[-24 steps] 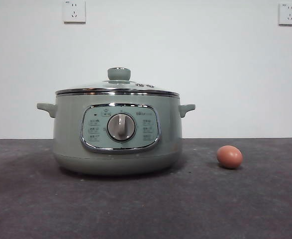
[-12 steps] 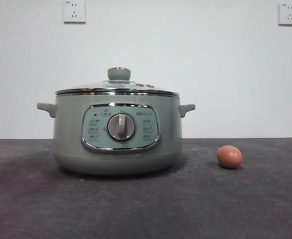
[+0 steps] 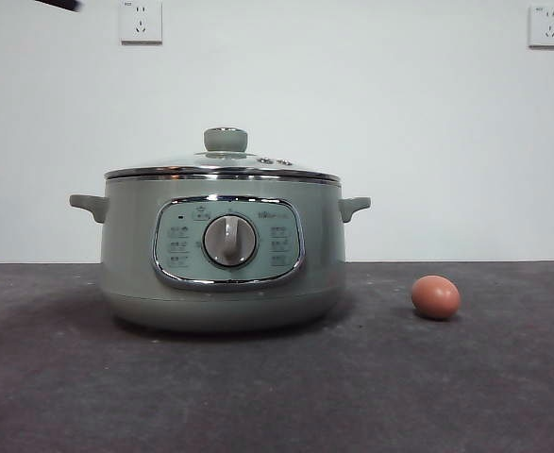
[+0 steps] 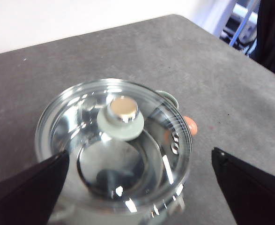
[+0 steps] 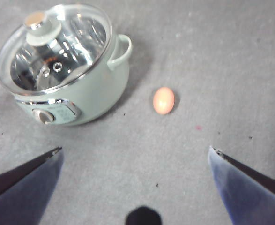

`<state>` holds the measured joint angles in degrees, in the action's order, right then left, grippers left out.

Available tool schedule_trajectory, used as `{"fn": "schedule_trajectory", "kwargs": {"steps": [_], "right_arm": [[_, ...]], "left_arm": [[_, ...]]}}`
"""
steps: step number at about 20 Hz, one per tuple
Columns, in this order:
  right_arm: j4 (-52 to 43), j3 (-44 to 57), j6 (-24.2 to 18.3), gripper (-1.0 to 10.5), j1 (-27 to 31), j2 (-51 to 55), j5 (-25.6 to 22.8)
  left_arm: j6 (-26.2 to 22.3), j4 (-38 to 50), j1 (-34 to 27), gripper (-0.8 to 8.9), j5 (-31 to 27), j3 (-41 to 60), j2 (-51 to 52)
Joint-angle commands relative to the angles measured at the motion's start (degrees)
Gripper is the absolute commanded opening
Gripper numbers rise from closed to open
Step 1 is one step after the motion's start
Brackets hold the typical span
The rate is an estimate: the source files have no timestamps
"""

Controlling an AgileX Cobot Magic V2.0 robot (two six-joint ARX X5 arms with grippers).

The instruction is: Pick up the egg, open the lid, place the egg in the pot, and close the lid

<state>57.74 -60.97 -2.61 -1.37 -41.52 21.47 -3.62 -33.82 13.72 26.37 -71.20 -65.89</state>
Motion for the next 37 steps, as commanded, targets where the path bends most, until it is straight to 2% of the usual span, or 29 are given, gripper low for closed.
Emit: {"fn": "schedule_trajectory", "kwargs": {"steps": [1,5,9,24,25,28,30,33,35,37], "right_arm": [[0.4,-0.3,0.0,6.0,0.1,-0.4,0.2],[0.9,-0.3,0.0,6.0,0.1,-1.0,0.2],[0.9,-0.3,0.0,6.0,0.1,-1.1,0.2],[0.8,-0.3,0.0,6.0,0.1,-1.7,0.2],[0.9,-0.3,0.0,6.0,0.1,-1.8,0.2],[0.9,-0.3,0.0,6.0,0.1,-2.3,0.2],[1.0,-0.3,0.0,6.0,0.1,-2.6,0.2],[1.0,-0.3,0.0,6.0,0.1,-2.6,0.2],[0.9,-0.3,0.0,6.0,0.1,-2.6,0.2],[1.0,-0.3,0.0,6.0,0.1,-2.6,0.2]], "left_arm": [[-3.0,0.5,2.4,6.27,-3.1,-5.2,-7.6],[-3.8,0.5,5.5,6.27,-4.4,-13.2,-18.8],[-5.9,0.6,7.9,6.27,-7.6,-16.5,-25.8],[-5.7,3.3,9.9,6.21,-9.9,-16.6,-34.4],[-5.7,3.4,10.0,5.82,-9.9,-16.6,-34.4],[-5.6,3.2,10.3,3.37,-9.9,-16.6,-34.4],[-5.6,3.2,10.4,2.26,-9.9,-16.6,-34.4],[-5.4,2.8,10.6,1.21,-9.9,-16.6,-34.4],[-5.4,2.2,10.6,1.1,-9.9,-16.6,-34.4],[-5.4,1.9,10.6,0.2,-9.9,-16.6,-34.4]]}}
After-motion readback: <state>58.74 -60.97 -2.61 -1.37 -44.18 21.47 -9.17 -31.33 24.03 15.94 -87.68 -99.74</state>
